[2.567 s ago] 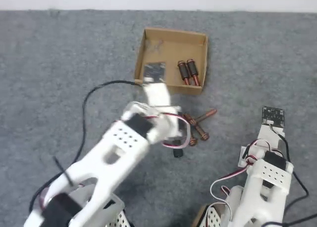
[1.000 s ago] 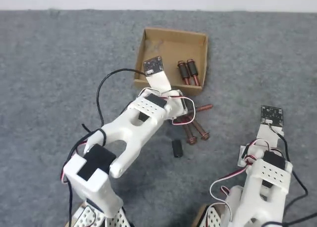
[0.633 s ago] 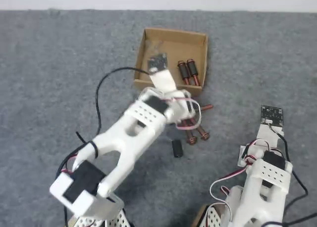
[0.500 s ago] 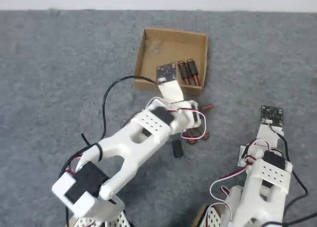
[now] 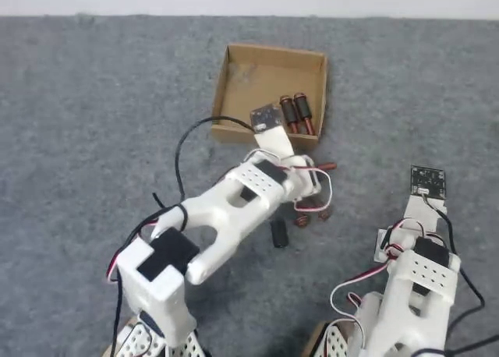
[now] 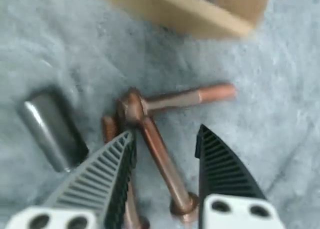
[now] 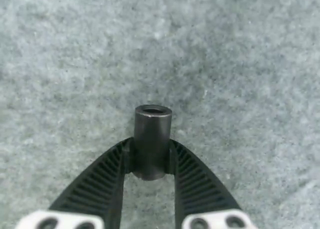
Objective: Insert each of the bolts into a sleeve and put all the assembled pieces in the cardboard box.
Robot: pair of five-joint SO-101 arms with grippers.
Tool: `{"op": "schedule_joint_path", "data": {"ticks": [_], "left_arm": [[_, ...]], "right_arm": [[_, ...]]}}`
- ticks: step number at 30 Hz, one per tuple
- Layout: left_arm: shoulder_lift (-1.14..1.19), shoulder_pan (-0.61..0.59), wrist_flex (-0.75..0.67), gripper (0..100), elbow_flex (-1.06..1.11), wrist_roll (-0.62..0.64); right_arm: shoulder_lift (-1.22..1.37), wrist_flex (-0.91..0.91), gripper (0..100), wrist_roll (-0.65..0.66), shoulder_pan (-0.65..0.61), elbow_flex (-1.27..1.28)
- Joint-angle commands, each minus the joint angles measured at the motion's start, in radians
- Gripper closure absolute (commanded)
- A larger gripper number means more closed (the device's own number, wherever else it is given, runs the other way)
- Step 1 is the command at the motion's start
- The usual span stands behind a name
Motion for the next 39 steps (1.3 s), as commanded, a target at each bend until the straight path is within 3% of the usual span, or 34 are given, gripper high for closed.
{"op": "schedule_joint_path", "data": {"ticks": [1, 5, 9, 17, 20, 25, 32, 39], "left_arm": [[-0.015, -0.103, 0.011, 81, -0.084, 0.029], [-0.015, -0.173, 0.012, 81, -0.124, 0.057], [-0.017, -0.167, 0.014, 81, -0.134, 0.058], [-0.135, -0.005, 0.109, 81, -0.128, 0.058], [-0.144, 0.029, 0.071, 81, -0.108, 0.058], [-0.041, 0.009, -0.017, 81, -0.102, 0.060], [0.114, 0.002, 0.098, 81, -0.249, 0.101], [0.181, -0.098, 0.147, 81, -0.343, 0.130]], "right_arm": [[-0.031, -0.015, 99.1, 0.012, -0.013, -0.005], [-0.031, -0.015, 99.1, 0.012, -0.013, -0.005], [-0.031, -0.015, 99.1, 0.012, -0.013, -0.005], [-0.031, -0.016, 99.1, 0.012, -0.028, -0.005], [-0.031, -0.016, 99.1, 0.012, -0.031, -0.005], [-0.031, -0.016, 99.1, 0.012, -0.033, -0.005], [-0.031, -0.016, 99.1, 0.012, -0.033, -0.005], [-0.031, -0.016, 99.1, 0.012, -0.035, -0.005]]}}
